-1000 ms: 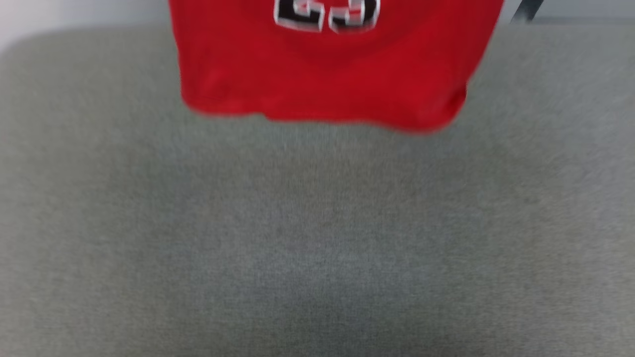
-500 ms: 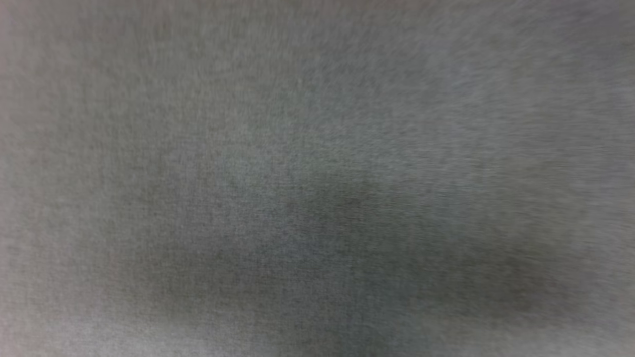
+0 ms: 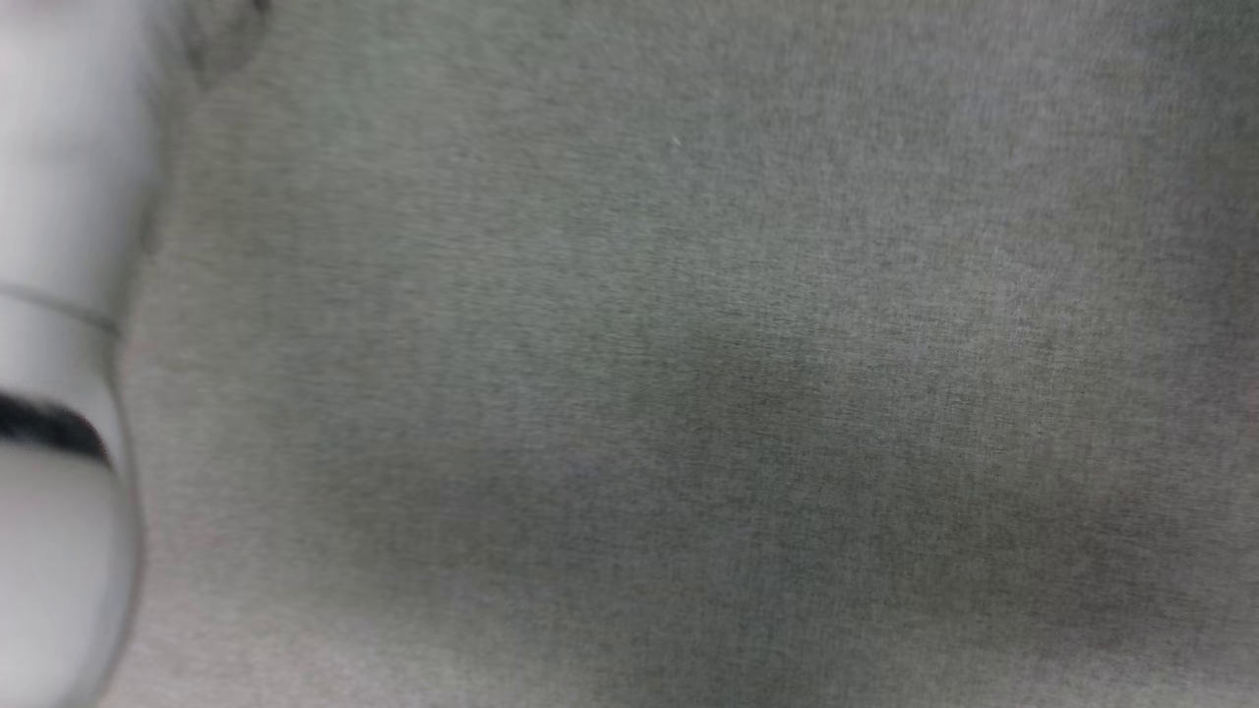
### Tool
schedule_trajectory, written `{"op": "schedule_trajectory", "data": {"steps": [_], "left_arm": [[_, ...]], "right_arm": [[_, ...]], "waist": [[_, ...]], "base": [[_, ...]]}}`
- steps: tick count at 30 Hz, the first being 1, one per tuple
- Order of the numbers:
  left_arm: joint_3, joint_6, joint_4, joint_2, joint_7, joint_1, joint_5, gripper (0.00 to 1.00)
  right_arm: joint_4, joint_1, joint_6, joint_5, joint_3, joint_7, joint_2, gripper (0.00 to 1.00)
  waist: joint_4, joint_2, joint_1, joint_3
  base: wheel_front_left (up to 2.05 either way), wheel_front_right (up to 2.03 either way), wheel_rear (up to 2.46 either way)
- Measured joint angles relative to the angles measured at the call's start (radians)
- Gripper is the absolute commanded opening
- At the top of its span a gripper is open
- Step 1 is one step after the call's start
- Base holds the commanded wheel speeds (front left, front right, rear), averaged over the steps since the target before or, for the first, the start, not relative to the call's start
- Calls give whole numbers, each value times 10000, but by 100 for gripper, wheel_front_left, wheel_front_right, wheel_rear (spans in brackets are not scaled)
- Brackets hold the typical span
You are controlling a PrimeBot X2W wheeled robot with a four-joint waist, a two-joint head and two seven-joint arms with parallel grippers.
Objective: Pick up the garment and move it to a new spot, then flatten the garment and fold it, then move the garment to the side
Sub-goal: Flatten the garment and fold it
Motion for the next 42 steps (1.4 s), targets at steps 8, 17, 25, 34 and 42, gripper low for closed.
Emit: {"op": "schedule_trajectory", "data": {"steps": [8,17,25,34,42], "left_arm": [[-1488,-12,-1001,719,1365,3189,-1047,0],[-1967,-6,-3239,2320,1325,7174,-2324,0],[-1632,1519,-6579,4121,729,10917,-3292,0],[-1277,3960,-10268,5599,-146,14221,-4067,0],[-1012,4966,-11664,6013,-523,15507,-4217,0]], "right_arm": [[-1664,3497,0,2987,3009,1313,-802,0],[-5488,8247,0,5718,4387,1626,-4119,0],[-7116,11991,2,6287,3273,1618,-5254,0],[-8855,15332,2,6167,1312,2385,-5616,0],[-10928,17849,2,5532,-341,3774,-4742,0]], "waist": [[238,0,0,-1696],[133,0,0,-4276],[-19,0,1,-6083],[-288,0,0,-6878],[-343,0,0,-6765]], "base": [[0,0,0],[0,0,0],[0,0,0],[0,0,0],[0,0,0]]}}
